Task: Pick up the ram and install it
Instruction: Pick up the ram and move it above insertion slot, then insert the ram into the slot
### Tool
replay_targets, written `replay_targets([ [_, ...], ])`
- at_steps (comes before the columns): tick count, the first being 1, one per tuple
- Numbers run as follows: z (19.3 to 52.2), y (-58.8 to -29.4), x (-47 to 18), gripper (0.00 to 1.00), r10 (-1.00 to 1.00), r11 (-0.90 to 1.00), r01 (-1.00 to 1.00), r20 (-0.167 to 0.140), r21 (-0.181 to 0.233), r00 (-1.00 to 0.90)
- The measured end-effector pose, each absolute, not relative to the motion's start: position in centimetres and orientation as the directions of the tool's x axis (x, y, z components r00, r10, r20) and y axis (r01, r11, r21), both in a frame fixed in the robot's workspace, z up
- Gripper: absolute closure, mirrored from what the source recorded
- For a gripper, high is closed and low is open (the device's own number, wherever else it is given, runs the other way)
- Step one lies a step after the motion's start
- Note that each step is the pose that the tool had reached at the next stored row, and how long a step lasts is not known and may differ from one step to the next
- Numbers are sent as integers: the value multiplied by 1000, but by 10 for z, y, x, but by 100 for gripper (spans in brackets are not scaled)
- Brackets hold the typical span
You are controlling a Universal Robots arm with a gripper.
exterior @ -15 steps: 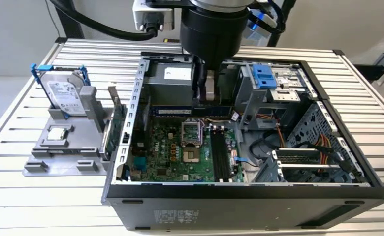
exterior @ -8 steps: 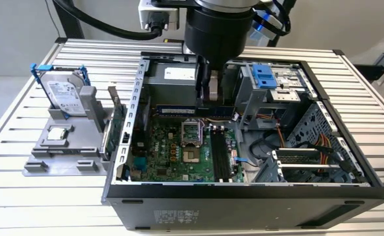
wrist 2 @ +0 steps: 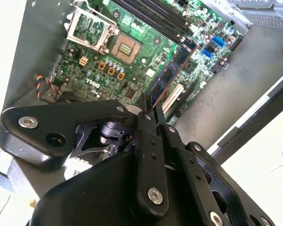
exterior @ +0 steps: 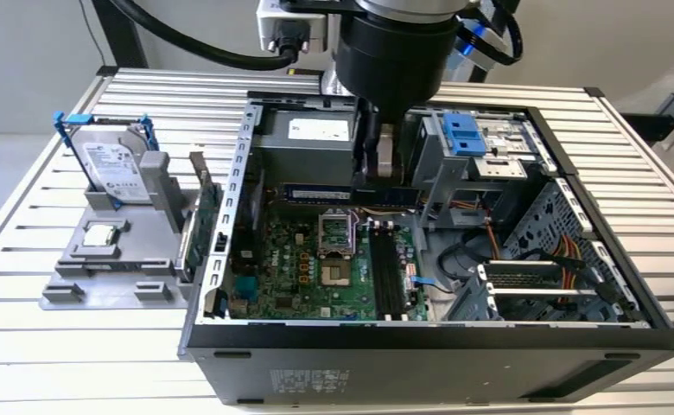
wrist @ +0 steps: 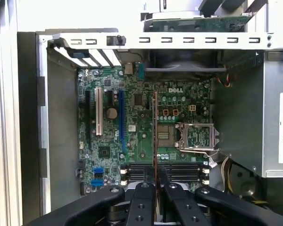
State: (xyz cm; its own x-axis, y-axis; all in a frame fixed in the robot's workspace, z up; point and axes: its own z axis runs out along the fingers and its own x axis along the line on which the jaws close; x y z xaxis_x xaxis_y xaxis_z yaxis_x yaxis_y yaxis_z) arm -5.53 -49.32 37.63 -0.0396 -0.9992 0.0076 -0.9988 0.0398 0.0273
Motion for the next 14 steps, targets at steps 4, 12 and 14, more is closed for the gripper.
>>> replay_targets([
  [4,376,-493,-48,100,-999,40,-999,7,27,-40],
  [12,376,-493,-37,100,-999,40,-999,8,27,-40],
  [14,376,-493,-34,100,-999,40,-999,8,27,-40],
])
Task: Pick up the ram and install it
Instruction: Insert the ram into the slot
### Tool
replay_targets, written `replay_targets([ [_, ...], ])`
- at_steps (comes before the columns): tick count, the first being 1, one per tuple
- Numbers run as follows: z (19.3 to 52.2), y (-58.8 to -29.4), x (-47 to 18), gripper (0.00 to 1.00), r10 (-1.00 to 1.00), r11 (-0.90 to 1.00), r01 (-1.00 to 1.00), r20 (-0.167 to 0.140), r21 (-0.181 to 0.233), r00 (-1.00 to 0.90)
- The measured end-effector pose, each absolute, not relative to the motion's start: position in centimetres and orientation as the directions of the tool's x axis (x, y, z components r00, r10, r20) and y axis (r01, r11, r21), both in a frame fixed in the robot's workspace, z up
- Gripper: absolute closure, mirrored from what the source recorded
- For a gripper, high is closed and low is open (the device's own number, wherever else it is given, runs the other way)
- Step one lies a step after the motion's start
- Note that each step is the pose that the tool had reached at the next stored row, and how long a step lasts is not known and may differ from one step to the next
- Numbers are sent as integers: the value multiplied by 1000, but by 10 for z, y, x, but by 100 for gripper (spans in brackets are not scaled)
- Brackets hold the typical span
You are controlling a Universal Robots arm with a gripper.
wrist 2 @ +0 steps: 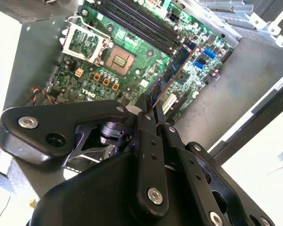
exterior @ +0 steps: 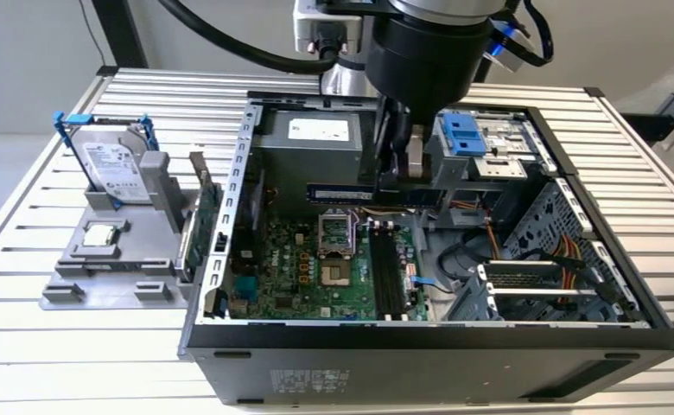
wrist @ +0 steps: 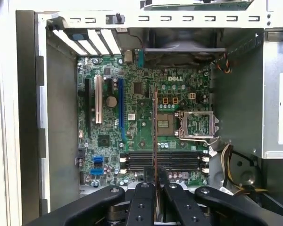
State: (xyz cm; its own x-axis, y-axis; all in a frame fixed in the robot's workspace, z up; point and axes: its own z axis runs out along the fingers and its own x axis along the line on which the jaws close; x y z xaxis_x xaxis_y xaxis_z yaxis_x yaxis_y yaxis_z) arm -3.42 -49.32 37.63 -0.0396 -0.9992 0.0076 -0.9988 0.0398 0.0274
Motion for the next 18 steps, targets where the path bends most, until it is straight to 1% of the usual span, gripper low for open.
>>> replay_targets([
  [18,376,-493,-13,100,-999,40,-999,8,27,-40],
])
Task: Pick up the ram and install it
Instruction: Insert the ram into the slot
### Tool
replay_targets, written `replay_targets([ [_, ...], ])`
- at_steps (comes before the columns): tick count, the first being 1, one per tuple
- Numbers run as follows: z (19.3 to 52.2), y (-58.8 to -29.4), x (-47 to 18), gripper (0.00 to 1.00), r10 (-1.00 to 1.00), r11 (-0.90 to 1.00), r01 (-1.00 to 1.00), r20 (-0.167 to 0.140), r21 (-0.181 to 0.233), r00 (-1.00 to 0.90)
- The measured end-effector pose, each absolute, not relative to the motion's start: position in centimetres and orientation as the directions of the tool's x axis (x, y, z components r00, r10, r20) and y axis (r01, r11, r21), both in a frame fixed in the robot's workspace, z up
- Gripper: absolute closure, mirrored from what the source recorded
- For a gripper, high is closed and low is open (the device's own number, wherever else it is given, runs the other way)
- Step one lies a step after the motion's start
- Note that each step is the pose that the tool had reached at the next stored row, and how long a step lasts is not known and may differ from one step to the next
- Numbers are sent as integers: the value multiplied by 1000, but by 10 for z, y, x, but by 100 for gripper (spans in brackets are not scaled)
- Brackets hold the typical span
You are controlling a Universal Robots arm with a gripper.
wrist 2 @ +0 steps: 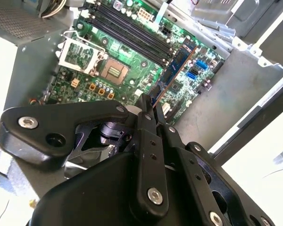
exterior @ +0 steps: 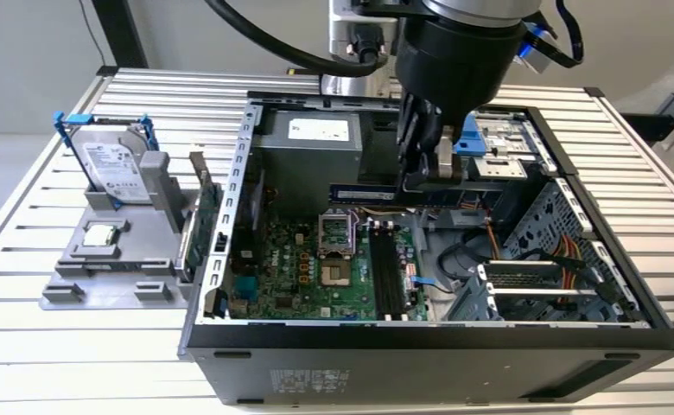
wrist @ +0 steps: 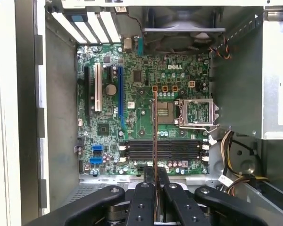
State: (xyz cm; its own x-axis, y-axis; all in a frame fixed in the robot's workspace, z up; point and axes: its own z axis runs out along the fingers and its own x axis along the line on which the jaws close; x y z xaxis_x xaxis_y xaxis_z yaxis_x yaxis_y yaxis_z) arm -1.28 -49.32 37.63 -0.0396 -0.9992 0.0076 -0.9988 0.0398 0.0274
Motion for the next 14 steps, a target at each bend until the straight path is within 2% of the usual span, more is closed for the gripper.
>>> replay_targets([
  [14,376,-493,-11,100,-999,40,-999,10,27,-40],
])
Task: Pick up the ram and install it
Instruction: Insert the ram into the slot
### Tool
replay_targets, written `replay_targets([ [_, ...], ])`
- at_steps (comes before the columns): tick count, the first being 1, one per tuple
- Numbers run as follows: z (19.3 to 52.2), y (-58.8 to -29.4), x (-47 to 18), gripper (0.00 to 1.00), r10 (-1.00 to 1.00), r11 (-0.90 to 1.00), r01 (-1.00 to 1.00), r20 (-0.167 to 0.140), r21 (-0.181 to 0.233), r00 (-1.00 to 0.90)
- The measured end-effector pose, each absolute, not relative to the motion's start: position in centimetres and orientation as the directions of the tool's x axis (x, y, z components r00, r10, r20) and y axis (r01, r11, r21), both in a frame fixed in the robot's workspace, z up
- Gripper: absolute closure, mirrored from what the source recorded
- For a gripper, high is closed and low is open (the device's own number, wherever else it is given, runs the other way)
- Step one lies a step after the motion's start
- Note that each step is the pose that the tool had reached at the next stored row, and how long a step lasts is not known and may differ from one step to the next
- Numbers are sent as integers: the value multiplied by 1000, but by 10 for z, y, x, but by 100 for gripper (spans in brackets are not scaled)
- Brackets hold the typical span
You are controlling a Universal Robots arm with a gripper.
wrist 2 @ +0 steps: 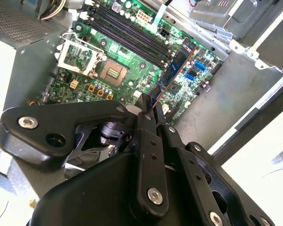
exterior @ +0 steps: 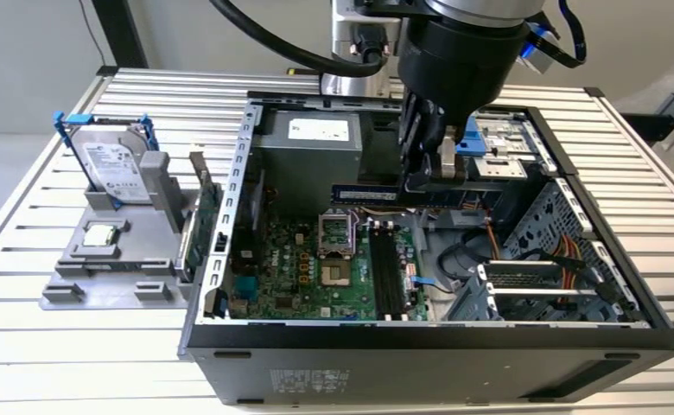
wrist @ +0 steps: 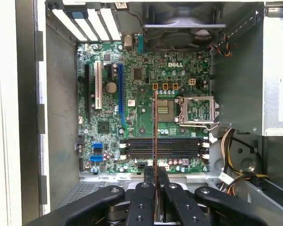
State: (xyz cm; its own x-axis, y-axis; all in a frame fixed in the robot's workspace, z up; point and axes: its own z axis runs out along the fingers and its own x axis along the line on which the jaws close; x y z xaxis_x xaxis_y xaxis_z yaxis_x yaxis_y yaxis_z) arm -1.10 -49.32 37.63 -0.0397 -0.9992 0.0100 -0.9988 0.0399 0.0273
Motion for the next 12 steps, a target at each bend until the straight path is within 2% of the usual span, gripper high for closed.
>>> replay_targets([
  [12,376,-493,-11,100,-995,104,-994,10,27,-104],
])
